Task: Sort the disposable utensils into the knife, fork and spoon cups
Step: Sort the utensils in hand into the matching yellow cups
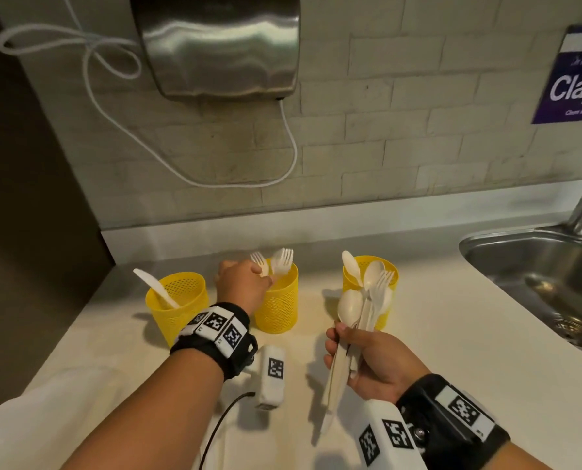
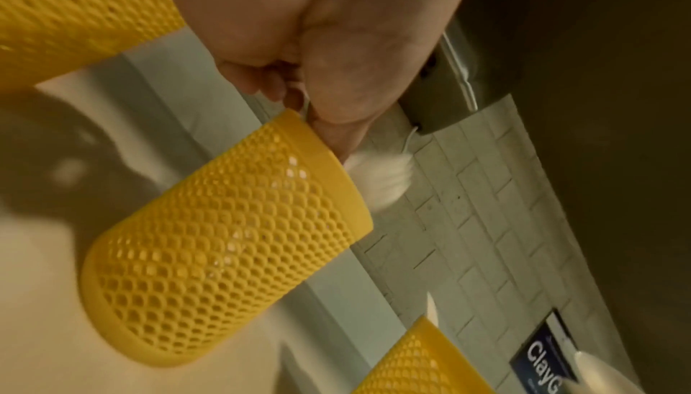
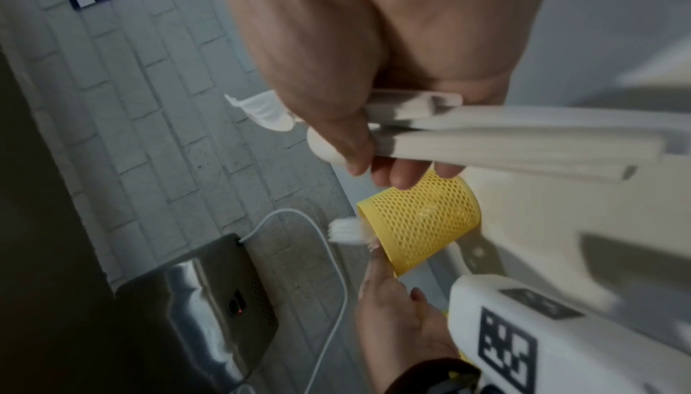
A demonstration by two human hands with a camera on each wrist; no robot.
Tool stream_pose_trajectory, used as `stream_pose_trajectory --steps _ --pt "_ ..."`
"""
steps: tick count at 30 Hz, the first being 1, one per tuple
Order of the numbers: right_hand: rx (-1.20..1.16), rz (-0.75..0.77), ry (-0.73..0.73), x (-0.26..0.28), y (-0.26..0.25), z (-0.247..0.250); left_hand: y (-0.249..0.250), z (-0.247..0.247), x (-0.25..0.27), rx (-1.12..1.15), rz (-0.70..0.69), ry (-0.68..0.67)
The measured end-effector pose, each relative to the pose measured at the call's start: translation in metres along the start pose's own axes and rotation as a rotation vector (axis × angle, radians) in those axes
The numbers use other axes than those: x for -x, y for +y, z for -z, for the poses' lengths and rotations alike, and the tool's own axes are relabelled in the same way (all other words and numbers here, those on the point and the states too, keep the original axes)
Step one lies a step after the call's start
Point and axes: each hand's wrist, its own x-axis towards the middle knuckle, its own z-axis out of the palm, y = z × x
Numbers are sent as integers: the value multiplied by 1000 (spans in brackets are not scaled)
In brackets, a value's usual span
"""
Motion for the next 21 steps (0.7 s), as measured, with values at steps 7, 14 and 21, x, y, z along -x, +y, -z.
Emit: stream_pose_trajectory --steps 7,14,21 --pt "26 -9 -56 -4 4 -7 11 6 82 373 -98 -166" --pt "-4 -28 -133 4 3 -14 4 -23 107 447 -153 -526" --pt "18 -1 -145 9 0 -1 2 -24 108 738 74 -635"
